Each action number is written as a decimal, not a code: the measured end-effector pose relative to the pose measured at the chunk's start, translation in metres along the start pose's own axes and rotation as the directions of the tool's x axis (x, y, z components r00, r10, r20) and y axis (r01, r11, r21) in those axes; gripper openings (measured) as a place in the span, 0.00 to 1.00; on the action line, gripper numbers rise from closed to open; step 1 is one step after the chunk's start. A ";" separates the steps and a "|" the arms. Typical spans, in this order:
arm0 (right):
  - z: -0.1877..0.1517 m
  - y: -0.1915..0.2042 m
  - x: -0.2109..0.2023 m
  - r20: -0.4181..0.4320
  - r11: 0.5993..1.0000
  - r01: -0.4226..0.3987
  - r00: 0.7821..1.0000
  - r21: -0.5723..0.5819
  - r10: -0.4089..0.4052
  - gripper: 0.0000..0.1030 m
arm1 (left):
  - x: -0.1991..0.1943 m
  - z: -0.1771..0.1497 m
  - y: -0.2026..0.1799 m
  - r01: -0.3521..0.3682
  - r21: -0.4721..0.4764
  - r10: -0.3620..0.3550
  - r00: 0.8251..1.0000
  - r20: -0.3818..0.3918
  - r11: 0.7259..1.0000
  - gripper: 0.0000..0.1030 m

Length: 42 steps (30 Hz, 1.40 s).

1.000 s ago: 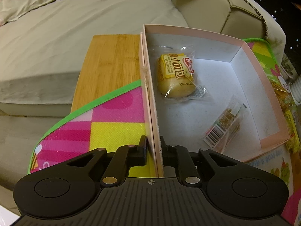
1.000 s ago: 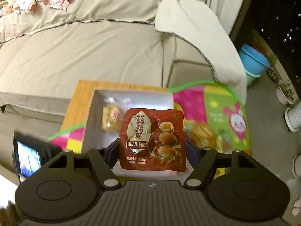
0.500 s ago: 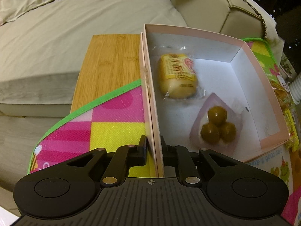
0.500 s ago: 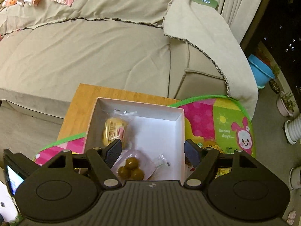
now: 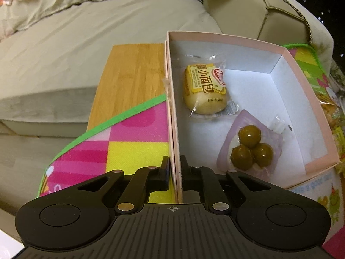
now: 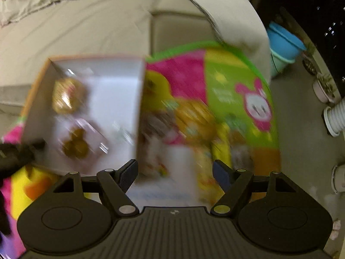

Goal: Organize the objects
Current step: 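Grasp the brown quail-egg pouch with the right gripper and drop it into the box, then grasp the round bread bun in clear wrap with the right gripper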

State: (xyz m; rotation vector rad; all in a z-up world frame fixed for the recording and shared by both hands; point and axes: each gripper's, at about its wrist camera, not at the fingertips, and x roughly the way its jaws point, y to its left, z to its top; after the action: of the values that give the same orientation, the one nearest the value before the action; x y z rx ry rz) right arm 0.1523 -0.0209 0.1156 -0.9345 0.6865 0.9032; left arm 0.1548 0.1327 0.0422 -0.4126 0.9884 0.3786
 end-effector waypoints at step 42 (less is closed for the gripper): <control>0.066 -0.011 0.111 0.041 0.954 -0.255 0.964 -0.156 0.264 0.14 | -0.001 -0.007 -0.015 -0.109 -0.029 0.110 0.993 0.032 0.994 0.10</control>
State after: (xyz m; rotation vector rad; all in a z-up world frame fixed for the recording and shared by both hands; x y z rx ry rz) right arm 0.2212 0.0728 0.0583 -0.9584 0.7061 1.2264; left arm 0.1567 0.1160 0.0420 -0.3764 0.9760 0.4975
